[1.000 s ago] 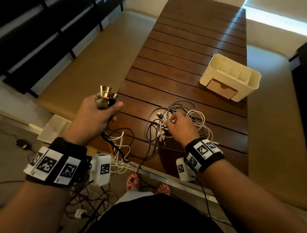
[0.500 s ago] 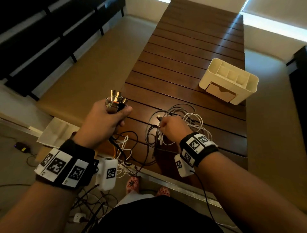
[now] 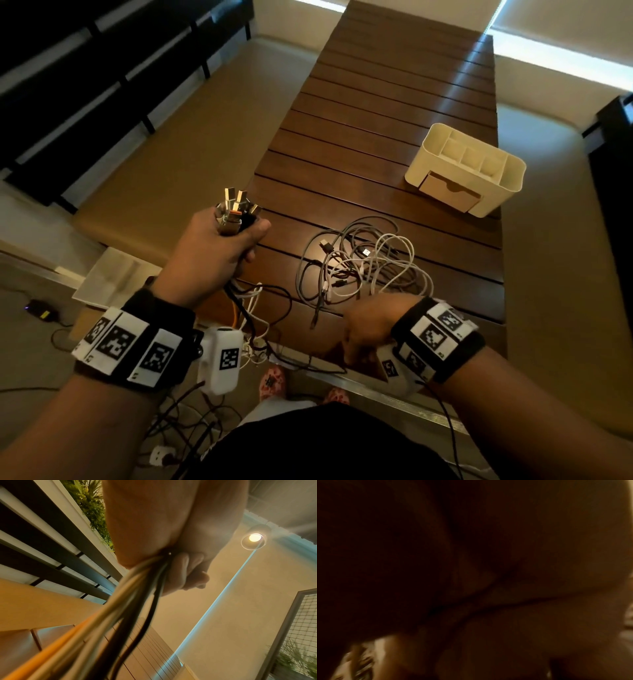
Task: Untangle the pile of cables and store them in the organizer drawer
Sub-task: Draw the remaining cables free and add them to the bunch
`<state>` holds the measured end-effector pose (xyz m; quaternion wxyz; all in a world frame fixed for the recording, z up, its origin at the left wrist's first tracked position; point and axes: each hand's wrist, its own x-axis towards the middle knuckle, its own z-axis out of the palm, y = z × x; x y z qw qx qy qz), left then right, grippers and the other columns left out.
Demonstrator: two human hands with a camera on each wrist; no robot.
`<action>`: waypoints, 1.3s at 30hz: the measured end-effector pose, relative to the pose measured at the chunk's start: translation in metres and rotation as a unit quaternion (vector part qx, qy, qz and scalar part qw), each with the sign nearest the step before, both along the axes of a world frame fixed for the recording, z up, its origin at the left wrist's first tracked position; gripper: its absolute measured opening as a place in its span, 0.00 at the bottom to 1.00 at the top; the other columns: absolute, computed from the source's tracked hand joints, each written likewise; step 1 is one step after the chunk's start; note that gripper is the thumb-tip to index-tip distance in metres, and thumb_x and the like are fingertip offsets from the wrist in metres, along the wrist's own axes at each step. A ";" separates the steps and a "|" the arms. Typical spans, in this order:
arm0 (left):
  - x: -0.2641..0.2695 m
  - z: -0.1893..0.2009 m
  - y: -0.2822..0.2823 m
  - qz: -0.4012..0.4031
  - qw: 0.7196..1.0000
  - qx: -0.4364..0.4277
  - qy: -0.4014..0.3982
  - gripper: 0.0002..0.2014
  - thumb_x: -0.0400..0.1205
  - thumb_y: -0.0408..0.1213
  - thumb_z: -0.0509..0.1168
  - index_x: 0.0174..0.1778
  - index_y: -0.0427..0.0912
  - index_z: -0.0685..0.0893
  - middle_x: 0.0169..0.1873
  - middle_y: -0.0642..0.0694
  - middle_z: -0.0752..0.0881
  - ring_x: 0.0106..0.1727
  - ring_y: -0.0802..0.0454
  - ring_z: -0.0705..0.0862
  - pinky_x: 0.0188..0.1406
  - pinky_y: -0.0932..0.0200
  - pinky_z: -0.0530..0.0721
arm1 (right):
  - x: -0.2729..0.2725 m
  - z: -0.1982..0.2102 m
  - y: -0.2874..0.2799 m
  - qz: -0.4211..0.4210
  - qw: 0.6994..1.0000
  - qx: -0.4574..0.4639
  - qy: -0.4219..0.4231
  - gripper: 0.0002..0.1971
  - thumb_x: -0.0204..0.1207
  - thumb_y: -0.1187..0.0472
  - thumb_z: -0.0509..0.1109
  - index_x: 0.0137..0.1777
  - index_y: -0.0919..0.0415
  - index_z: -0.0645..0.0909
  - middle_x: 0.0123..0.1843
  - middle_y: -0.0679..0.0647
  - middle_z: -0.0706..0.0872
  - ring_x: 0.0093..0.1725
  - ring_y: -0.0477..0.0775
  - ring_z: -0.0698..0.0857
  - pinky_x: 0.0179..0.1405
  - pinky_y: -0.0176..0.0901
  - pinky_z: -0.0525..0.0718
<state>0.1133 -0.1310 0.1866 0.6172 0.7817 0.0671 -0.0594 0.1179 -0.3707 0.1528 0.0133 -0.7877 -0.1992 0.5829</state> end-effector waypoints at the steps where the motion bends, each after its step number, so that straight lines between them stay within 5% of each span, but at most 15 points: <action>1: -0.001 0.000 0.000 -0.001 1.000 -0.005 0.000 0.10 0.81 0.45 0.69 0.51 0.41 0.84 0.27 0.50 0.82 0.32 0.49 0.80 0.29 0.57 0.80 | 0.003 0.002 -0.006 -0.013 0.999 -0.012 -0.027 0.17 0.81 0.47 0.71 0.56 0.60 0.89 0.53 0.54 0.91 0.46 0.49 0.85 0.51 0.45 0.82; 4: -0.003 0.000 -0.001 -0.004 1.000 -0.018 -0.002 0.09 0.80 0.47 0.69 0.49 0.45 0.83 0.27 0.51 0.83 0.33 0.49 0.81 0.31 0.55 0.80 | 0.018 0.011 -0.022 -0.127 0.975 0.048 -0.177 0.15 0.83 0.44 0.67 0.51 0.55 0.87 0.45 0.48 0.88 0.44 0.46 0.84 0.42 0.40 0.79; 6: -0.003 0.003 -0.007 0.000 0.999 -0.037 -0.001 0.08 0.80 0.46 0.69 0.48 0.46 0.83 0.27 0.52 0.82 0.31 0.53 0.81 0.30 0.56 0.79 | 0.023 0.022 -0.022 -0.230 0.925 0.163 -0.256 0.11 0.81 0.42 0.70 0.50 0.48 0.85 0.46 0.44 0.86 0.46 0.45 0.85 0.43 0.41 0.81; 10: -0.005 0.014 -0.039 0.006 0.993 -0.120 -0.024 0.08 0.78 0.45 0.69 0.43 0.44 0.81 0.23 0.54 0.78 0.26 0.55 0.76 0.23 0.59 0.74 | 0.012 0.038 0.012 -0.235 0.897 0.332 -0.175 0.31 0.73 0.44 0.79 0.74 0.43 0.74 0.70 0.37 0.78 0.63 0.36 0.78 0.59 0.34 0.79; 12: -0.005 0.019 -0.056 0.014 0.987 -0.151 -0.054 0.11 0.79 0.46 0.69 0.40 0.43 0.79 0.24 0.50 0.76 0.24 0.54 0.73 0.22 0.59 0.72 | 0.002 0.038 0.032 -0.210 0.904 0.353 -0.119 0.36 0.72 0.47 0.80 0.79 0.45 0.69 0.71 0.40 0.77 0.64 0.37 0.75 0.59 0.31 0.74; 14: -0.003 0.023 -0.065 0.008 0.981 -0.180 -0.077 0.13 0.80 0.47 0.68 0.38 0.43 0.76 0.26 0.46 0.73 0.23 0.53 0.71 0.23 0.58 0.73 | -0.002 0.031 0.046 -0.208 0.896 0.378 -0.107 0.19 0.78 0.54 0.76 0.68 0.48 0.78 0.57 0.41 0.83 0.54 0.40 0.81 0.55 0.31 0.79; 16: -0.001 0.026 -0.067 0.008 0.977 -0.202 -0.065 0.13 0.79 0.49 0.68 0.41 0.43 0.76 0.27 0.47 0.73 0.24 0.54 0.72 0.27 0.57 0.75 | 0.000 0.028 0.051 -0.241 0.881 0.387 -0.129 0.03 0.84 0.58 0.69 0.49 0.49 0.82 0.46 0.44 0.86 0.49 0.50 0.86 0.57 0.44 0.84; 18: 0.000 0.026 -0.063 0.014 0.968 -0.250 -0.028 0.17 0.77 0.50 0.67 0.53 0.41 0.78 0.30 0.50 0.75 0.28 0.56 0.75 0.33 0.58 0.78 | 0.005 0.024 0.050 -0.256 0.877 0.383 -0.134 0.10 0.85 0.58 0.65 0.41 0.49 0.81 0.41 0.48 0.88 0.43 0.52 0.88 0.56 0.54 0.85; 21: 0.000 0.023 -0.056 0.006 0.944 -0.328 0.030 0.25 0.77 0.48 0.65 0.66 0.38 0.77 0.33 0.50 0.77 0.33 0.55 0.79 0.35 0.60 0.83 | 0.007 0.022 0.047 -0.233 0.892 0.364 -0.131 0.13 0.86 0.57 0.65 0.39 0.43 0.76 0.39 0.49 0.86 0.40 0.52 0.86 0.50 0.55 0.86; 24: -0.003 0.022 -0.056 -0.007 0.960 -0.279 0.037 0.20 0.78 0.47 0.64 0.62 0.39 0.79 0.31 0.50 0.77 0.31 0.55 0.81 0.36 0.56 0.87 | 0.008 0.021 0.044 -0.189 0.910 0.349 -0.120 0.03 0.83 0.48 0.69 0.49 0.44 0.82 0.49 0.51 0.88 0.51 0.55 0.87 0.57 0.57 0.87; 27: -0.003 0.022 -0.053 -0.008 0.973 -0.228 0.018 0.16 0.78 0.48 0.64 0.55 0.40 0.80 0.29 0.51 0.76 0.27 0.57 0.76 0.32 0.58 0.81 | 0.020 0.027 0.028 -0.182 0.910 0.352 -0.120 0.24 0.75 0.50 0.78 0.70 0.46 0.77 0.66 0.46 0.85 0.64 0.48 0.84 0.67 0.54 0.83; 31: 0.001 0.019 -0.046 -0.041 0.978 -0.205 0.025 0.11 0.80 0.48 0.64 0.47 0.43 0.76 0.28 0.51 0.72 0.26 0.57 0.68 0.30 0.57 0.71 | 0.040 0.046 0.002 -0.312 0.808 0.483 -0.132 0.37 0.78 0.73 0.69 0.82 0.43 0.65 0.78 0.41 0.75 0.78 0.41 0.74 0.67 0.43 0.83; 33: 0.003 0.018 -0.047 -0.071 0.980 -0.186 0.024 0.14 0.81 0.48 0.63 0.49 0.39 0.75 0.28 0.51 0.71 0.27 0.56 0.68 0.30 0.58 0.71 | 0.045 0.048 0.001 -0.300 0.792 0.506 -0.162 0.40 0.78 0.76 0.63 0.85 0.42 0.61 0.82 0.39 0.71 0.79 0.43 0.73 0.69 0.39 0.81; 36: 0.004 0.019 -0.053 -0.085 0.978 -0.189 0.036 0.19 0.80 0.46 0.64 0.59 0.35 0.77 0.29 0.49 0.71 0.27 0.56 0.69 0.29 0.60 0.73 | 0.047 0.046 0.007 -0.256 0.810 0.498 -0.176 0.39 0.77 0.66 0.65 0.83 0.31 0.62 0.82 0.40 0.72 0.76 0.54 0.78 0.70 0.52 0.82; 39: 0.010 0.017 -0.048 -0.071 0.962 -0.252 0.074 0.16 0.80 0.40 0.70 0.59 0.38 0.77 0.30 0.49 0.71 0.27 0.56 0.69 0.28 0.61 0.73 | 0.053 0.040 -0.003 -0.307 0.781 0.508 -0.193 0.28 0.84 0.66 0.65 0.80 0.40 0.70 0.76 0.36 0.78 0.73 0.39 0.79 0.70 0.41 0.79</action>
